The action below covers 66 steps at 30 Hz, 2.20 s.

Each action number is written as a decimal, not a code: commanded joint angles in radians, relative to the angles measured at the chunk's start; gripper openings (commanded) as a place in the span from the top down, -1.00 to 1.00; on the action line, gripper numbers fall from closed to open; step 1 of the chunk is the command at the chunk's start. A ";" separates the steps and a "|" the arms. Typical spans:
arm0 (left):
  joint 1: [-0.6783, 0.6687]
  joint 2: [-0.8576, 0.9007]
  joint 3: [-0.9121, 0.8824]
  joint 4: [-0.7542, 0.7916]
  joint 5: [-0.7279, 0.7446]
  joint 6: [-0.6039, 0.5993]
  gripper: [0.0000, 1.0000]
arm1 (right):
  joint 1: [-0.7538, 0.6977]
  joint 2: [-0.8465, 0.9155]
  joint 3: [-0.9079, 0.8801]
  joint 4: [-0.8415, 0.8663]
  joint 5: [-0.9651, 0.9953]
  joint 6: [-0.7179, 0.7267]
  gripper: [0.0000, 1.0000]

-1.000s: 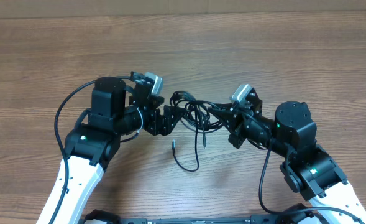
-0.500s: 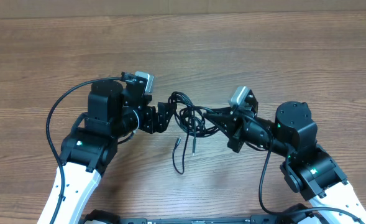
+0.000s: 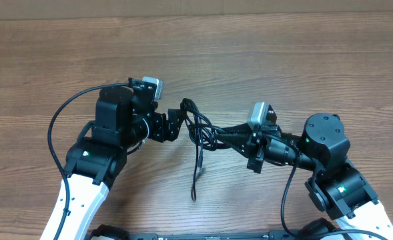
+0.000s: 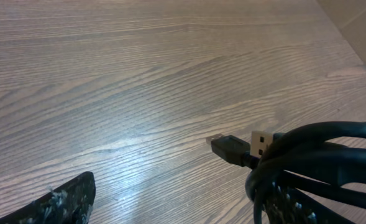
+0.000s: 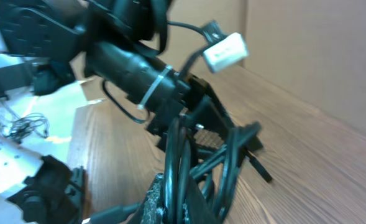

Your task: Untangle cables

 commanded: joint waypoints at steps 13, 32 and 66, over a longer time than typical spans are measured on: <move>0.005 -0.014 0.021 -0.005 -0.202 -0.075 -0.86 | 0.002 -0.024 0.020 0.063 -0.214 0.008 0.93; 0.005 -0.005 0.021 -0.072 -0.321 -0.154 -1.00 | 0.002 -0.024 0.020 0.079 -0.213 0.008 0.93; 0.005 -0.185 0.021 -0.130 -0.200 -0.073 -0.70 | 0.002 -0.024 0.020 0.118 -0.058 0.027 0.93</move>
